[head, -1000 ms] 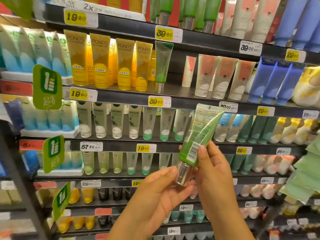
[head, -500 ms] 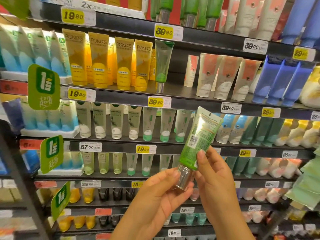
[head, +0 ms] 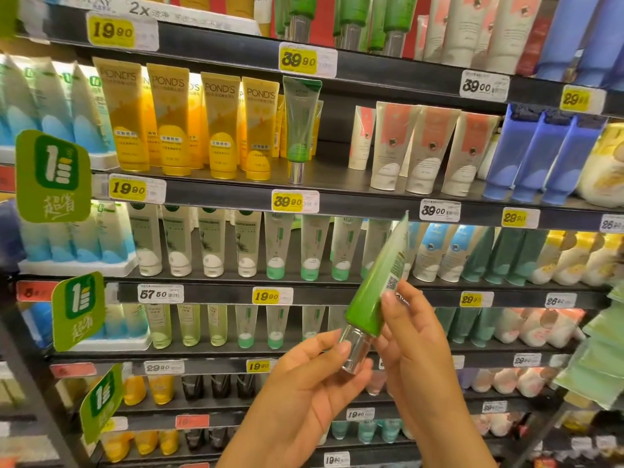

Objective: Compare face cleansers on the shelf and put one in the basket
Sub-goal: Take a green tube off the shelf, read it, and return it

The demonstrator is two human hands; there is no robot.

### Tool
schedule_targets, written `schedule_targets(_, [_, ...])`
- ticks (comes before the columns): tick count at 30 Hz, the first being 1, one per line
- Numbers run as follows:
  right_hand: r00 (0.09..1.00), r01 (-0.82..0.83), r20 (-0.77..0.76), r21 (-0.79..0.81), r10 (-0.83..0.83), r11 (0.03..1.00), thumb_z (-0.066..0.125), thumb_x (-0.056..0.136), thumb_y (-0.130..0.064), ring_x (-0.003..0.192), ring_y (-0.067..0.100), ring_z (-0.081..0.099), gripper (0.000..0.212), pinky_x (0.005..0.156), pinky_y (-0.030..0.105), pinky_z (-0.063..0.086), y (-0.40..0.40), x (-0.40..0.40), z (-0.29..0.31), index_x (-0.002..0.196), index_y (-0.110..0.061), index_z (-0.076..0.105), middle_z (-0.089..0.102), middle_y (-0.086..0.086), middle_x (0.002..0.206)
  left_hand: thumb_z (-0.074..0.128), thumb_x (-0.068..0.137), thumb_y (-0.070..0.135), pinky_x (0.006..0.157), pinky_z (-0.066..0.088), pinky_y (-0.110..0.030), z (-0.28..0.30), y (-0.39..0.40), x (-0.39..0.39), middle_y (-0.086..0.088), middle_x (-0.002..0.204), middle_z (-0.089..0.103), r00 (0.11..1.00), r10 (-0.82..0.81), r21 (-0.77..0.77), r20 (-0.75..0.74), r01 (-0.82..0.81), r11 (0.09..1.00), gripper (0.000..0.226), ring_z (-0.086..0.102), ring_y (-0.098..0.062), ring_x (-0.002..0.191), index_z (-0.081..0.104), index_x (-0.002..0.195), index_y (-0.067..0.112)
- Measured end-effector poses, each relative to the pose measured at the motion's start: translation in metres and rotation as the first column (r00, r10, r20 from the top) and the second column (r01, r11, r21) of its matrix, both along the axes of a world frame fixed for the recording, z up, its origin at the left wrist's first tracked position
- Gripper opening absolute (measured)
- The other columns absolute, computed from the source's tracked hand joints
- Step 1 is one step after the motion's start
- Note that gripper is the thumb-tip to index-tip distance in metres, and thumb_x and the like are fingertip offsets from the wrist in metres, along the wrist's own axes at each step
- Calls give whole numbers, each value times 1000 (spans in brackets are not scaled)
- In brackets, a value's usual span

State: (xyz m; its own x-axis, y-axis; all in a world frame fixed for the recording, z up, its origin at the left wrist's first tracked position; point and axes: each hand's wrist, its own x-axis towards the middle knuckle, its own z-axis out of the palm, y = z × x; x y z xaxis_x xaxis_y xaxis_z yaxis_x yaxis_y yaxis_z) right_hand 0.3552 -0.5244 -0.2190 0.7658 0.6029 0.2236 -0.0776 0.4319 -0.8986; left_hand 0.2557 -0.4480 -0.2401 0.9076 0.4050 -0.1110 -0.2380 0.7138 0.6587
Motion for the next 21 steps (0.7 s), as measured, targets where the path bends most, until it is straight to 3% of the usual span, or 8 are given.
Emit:
schedule_targets(4, [999, 0, 43, -85, 4, 996, 67, 62, -46, 86, 18, 63, 60, 64, 27, 49, -2, 2, 2, 112, -14, 59, 65, -2, 94, 70, 57, -1, 55, 57, -28, -1, -2, 5, -20, 84, 71, 994, 90, 80, -64, -85, 993, 51, 70, -25, 70, 59, 106, -7])
schedule_targets(8, [999, 23, 45, -88, -19, 996, 66, 63, -42, 81, 15, 64, 51, 70, 30, 51, -1, 8, 0, 104, -12, 64, 68, -5, 81, 71, 53, -3, 58, 58, -29, -1, -3, 6, -18, 86, 72, 993, 95, 119, -72, -86, 989, 53, 71, -25, 72, 59, 105, -4])
schedule_targets(10, [999, 24, 47, -82, -21, 996, 66, 66, -40, 82, 16, 64, 47, 65, 26, 51, -1, 10, -1, 103, -12, 65, 69, -4, 82, 71, 53, -4, 59, 58, -29, -2, -4, 7, -18, 90, 72, 995, 78, 117, -66, -70, 991, 55, 71, -27, 74, 59, 107, -4])
schedule_targets(14, [999, 33, 26, -22, -32, 999, 63, 72, -32, 83, 13, 66, 39, 71, 25, 53, 1, 10, -4, 107, -14, 65, 72, 0, 89, 69, 61, 1, 61, 58, -30, -2, -2, 7, -26, 94, 69, 1000, 20, 37, -23, -19, 999, 40, 70, -30, 75, 68, 99, -10])
schedule_targets(18, [998, -14, -63, 40, 16, 999, 58, 75, -25, 73, 14, 66, 39, 61, 24, 55, 2, 10, -5, 114, -19, 58, 71, 7, 92, 66, 68, 11, 59, 59, -32, -1, -1, 5, -33, 94, 66, 998, -57, -41, 1, 57, 998, 32, 70, -32, 72, 70, 90, -12])
schedule_targets(21, [990, -59, -126, 53, 65, 997, 56, 76, -27, 58, 12, 57, 42, 42, 17, 46, 1, 8, -4, 117, -16, 57, 63, 19, 100, 65, 66, 11, 58, 60, -33, -2, 0, 3, -35, 96, 66, 997, -80, -97, 12, 81, 992, 33, 70, -33, 71, 70, 88, -13])
